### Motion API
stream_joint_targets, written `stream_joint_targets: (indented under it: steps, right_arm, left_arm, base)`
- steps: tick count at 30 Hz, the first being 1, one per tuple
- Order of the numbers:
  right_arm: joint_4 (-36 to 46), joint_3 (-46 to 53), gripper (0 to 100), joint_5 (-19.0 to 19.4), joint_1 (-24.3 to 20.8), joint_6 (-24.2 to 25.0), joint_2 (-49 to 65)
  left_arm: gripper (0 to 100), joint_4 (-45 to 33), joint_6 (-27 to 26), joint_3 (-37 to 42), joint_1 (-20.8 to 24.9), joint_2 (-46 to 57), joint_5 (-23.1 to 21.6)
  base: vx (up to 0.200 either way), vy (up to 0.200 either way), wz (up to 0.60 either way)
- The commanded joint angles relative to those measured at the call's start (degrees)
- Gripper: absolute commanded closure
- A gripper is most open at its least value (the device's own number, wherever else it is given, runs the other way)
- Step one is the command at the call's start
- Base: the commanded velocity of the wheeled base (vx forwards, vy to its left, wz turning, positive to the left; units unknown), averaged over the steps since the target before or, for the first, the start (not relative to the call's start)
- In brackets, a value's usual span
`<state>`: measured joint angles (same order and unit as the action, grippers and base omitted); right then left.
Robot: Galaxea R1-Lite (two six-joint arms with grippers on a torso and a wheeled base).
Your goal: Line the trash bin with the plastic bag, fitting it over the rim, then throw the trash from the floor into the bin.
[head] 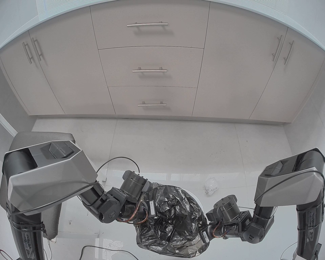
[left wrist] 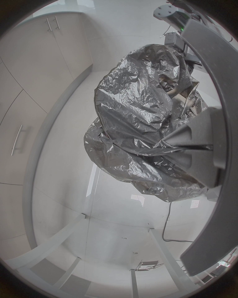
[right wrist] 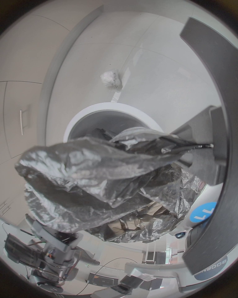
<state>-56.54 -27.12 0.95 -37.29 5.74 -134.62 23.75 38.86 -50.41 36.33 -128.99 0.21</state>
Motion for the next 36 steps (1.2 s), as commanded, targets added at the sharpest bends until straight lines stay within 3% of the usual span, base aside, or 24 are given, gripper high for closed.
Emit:
stream_joint_targets:
  steps: [1, 12, 25, 27, 36]
  right_arm:
    - [-3.8, 1.6, 100, -0.2, -0.1, 0.1, -2.7]
    - [-18.5, 2.7, 100, -5.3, 0.0, 1.2, -8.0]
    - [-18.7, 2.8, 100, -7.9, 0.7, 0.9, -6.4]
    - [-18.8, 2.9, 100, -8.9, 0.7, 1.0, -4.9]
    - [-18.8, 2.7, 100, -10.4, 2.1, 0.6, -4.3]
  left_arm:
    - [100, -0.1, 0.1, 1.2, 0.2, 0.3, 0.9]
    - [100, 1.0, -1.0, 1.3, -1.6, -0.6, 2.7]
    - [100, 2.1, -1.1, 0.7, -3.9, -1.1, 2.6]
    - [100, 5.9, -1.1, 1.5, -4.8, -1.0, 2.5]
    - [100, 8.7, -1.1, 2.2, -5.9, -0.7, 2.2]
  base:
    - [0.000, 0.000, 0.00]
    - [0.000, 0.000, 0.00]
    - [0.000, 0.000, 0.00]
    - [0.000, 0.000, 0.00]
    - [0.000, 0.000, 0.00]
